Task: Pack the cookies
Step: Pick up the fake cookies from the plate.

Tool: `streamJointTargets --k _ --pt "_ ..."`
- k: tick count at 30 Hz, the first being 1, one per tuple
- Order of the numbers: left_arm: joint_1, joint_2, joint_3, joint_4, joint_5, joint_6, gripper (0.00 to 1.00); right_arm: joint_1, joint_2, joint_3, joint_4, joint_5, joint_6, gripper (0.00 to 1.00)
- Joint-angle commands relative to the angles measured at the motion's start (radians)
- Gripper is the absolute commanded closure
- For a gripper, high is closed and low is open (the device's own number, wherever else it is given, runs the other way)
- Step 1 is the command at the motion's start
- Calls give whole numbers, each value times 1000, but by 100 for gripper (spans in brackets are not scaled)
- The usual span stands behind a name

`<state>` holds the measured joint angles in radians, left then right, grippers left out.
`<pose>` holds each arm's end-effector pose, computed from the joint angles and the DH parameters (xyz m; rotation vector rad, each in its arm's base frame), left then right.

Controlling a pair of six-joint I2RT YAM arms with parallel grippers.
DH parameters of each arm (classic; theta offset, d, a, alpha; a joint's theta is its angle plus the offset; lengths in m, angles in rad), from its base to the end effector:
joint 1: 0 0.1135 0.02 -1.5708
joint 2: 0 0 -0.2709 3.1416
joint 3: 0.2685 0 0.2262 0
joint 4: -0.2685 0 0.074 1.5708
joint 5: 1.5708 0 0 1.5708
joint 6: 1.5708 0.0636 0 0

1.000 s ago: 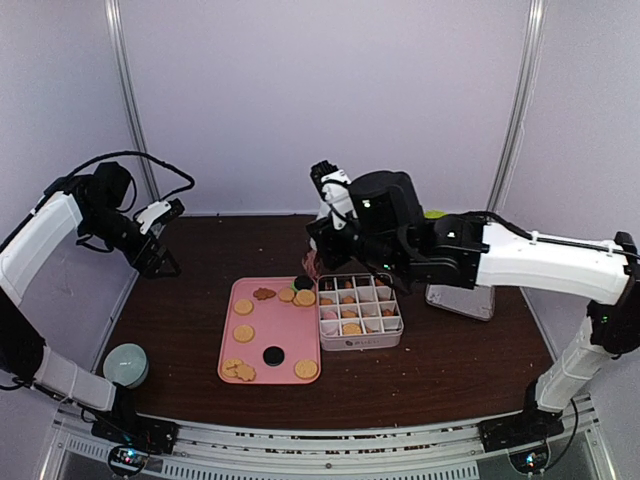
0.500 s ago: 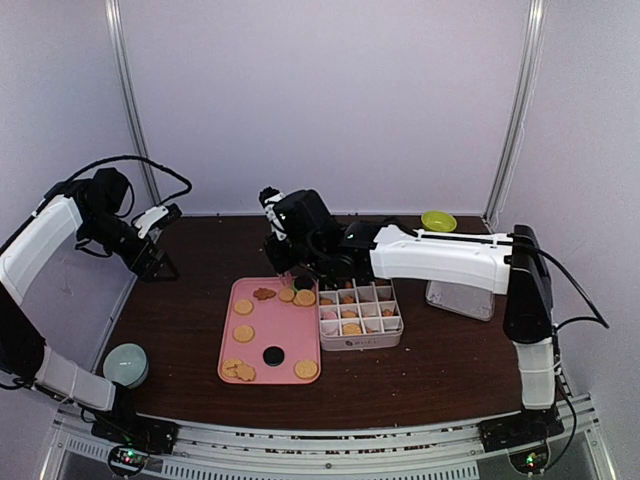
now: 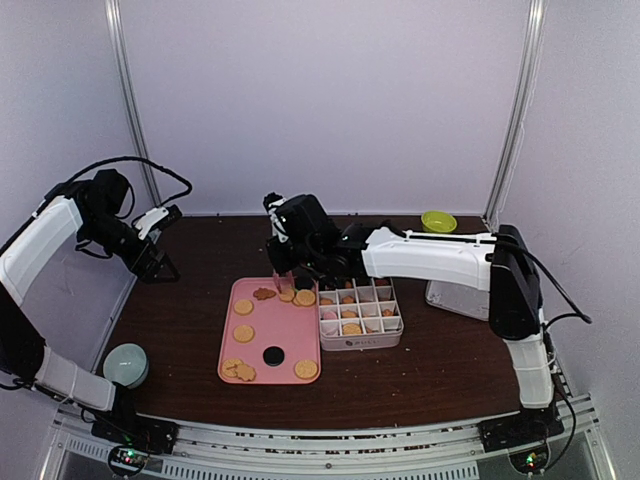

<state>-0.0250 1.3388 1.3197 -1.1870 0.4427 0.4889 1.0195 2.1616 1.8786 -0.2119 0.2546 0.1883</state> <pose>0.2231 -0.0328 0.3102 0.7801 2.5360 -0.4682 0.2841 0.4315 0.2708 -0.6938 1.9651 0.4851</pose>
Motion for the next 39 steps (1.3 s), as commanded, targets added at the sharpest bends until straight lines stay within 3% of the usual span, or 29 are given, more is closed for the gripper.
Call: streamJointTargets --k 1,22,35,39 --pt "10 -9 5 12 20 11 2 -5 11 18 42 -28 26 62" --pt "10 -6 7 11 27 13 2 -5 39 -15 24 -15 -4 57" --pt "10 -4 14 8 37 14 2 22 6 -33 35 -18 -1 74" --pt "9 -6 14 9 38 16 2 22 -45 -45 40 -12 -12 75"
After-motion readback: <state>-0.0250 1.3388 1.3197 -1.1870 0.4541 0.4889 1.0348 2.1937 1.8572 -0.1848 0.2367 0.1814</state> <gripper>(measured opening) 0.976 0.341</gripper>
